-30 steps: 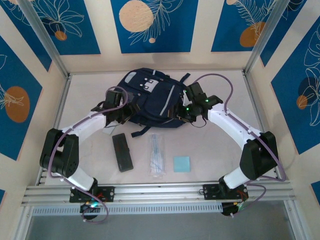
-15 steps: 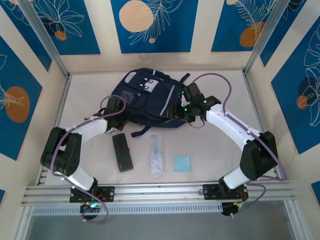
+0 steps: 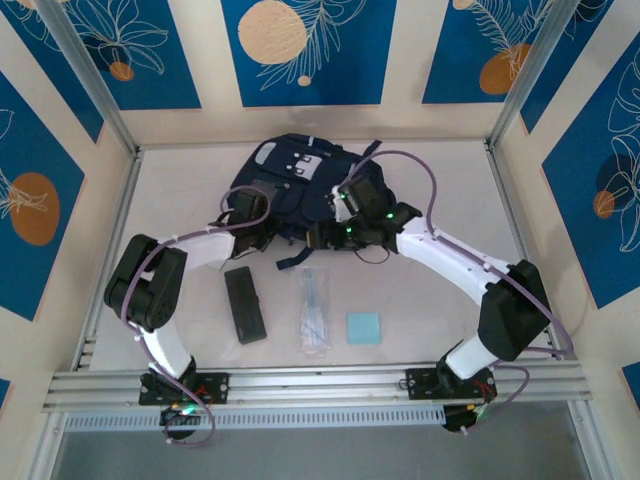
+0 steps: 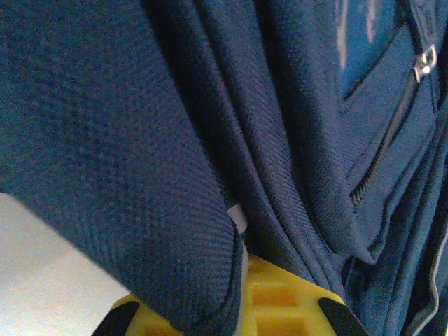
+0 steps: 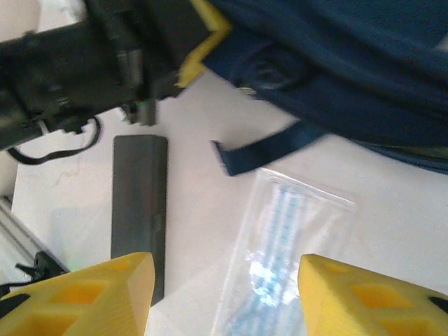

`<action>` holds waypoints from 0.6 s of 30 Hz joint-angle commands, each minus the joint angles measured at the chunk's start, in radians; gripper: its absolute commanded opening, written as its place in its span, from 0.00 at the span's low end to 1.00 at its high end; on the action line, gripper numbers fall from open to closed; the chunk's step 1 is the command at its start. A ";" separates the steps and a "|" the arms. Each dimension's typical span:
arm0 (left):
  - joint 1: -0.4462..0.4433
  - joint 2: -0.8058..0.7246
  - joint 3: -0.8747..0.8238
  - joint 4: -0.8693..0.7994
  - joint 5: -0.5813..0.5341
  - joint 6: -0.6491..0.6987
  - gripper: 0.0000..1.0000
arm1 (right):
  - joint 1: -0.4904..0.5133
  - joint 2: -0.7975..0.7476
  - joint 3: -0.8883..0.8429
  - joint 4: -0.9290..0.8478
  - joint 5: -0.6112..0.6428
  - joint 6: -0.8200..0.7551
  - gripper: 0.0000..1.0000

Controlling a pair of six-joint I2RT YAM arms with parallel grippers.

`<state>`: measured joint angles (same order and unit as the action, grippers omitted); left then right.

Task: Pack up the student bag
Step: Zip the student bag at the top-center of the table.

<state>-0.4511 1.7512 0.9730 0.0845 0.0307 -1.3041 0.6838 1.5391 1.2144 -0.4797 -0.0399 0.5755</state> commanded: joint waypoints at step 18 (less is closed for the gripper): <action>-0.141 -0.140 0.045 0.032 0.051 -0.115 0.00 | 0.084 0.253 -0.048 0.304 0.351 0.140 0.56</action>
<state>-0.5556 1.6882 0.9810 0.0742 0.0204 -1.3949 0.7582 1.7576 1.1500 -0.2398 0.2173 0.6544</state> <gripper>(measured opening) 0.059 0.557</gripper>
